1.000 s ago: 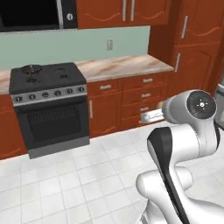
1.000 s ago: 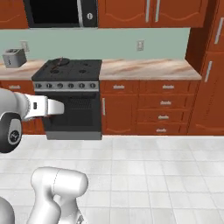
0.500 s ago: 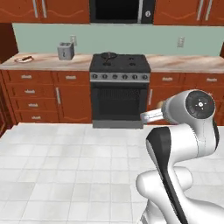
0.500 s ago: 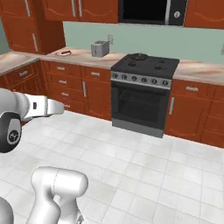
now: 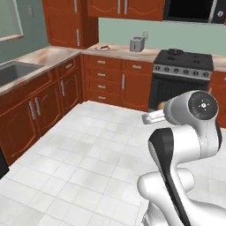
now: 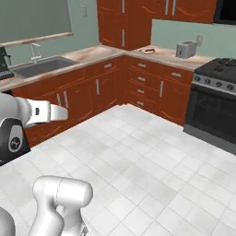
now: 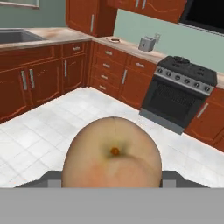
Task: Place the cold items (peach and lime) from the fridge in one tupperware on the dining counter. Place the warm items (kebab skewer and hot dog) in the stove area in another tupperware.
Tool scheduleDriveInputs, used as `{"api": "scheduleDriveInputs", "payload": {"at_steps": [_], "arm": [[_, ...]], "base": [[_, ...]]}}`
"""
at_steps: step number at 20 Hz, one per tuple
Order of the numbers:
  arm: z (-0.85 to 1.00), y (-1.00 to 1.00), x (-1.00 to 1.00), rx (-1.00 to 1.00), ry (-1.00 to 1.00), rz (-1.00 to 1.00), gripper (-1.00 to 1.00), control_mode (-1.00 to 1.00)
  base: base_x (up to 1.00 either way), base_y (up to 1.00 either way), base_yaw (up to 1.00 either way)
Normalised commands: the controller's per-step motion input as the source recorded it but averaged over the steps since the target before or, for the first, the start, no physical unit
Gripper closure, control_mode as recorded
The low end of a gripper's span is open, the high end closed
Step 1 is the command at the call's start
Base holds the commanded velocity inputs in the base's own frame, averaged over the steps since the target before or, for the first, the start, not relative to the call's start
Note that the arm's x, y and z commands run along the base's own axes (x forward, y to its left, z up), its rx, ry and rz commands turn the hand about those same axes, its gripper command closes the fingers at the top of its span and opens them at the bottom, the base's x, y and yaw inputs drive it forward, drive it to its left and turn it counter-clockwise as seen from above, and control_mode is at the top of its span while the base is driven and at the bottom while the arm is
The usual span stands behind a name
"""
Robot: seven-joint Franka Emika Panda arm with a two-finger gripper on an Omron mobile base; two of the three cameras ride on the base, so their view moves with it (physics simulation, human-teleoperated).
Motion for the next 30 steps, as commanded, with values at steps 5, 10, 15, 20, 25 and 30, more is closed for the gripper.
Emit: {"api": "scheduleDriveInputs", "payload": {"at_steps": [5, 10, 15, 20, 25, 30], "arm": [[0.00, 0.00, 0.00, 0.00, 0.00, 0.00, 1.00, 1.00], [0.00, 0.00, 0.00, 0.00, 0.00, 0.00, 1.00, 1.00], [0.00, 0.00, 0.00, 0.00, 0.00, 0.00, 1.00, 1.00], [0.00, 0.00, 0.00, 0.00, 0.00, 0.00, 1.00, 1.00], [0.00, 0.00, 0.00, 0.00, 0.00, 0.00, 1.00, 1.00], [0.00, 0.00, 0.00, 0.00, 0.00, 0.00, 1.00, 1.00]], "base": [[-0.72, 0.98, 0.49], [-0.37, 1.00, 0.37], [-0.01, 1.00, 0.20], [0.14, 1.00, 0.05], [0.31, 1.00, 0.00], [0.40, 1.00, 0.00]]}}
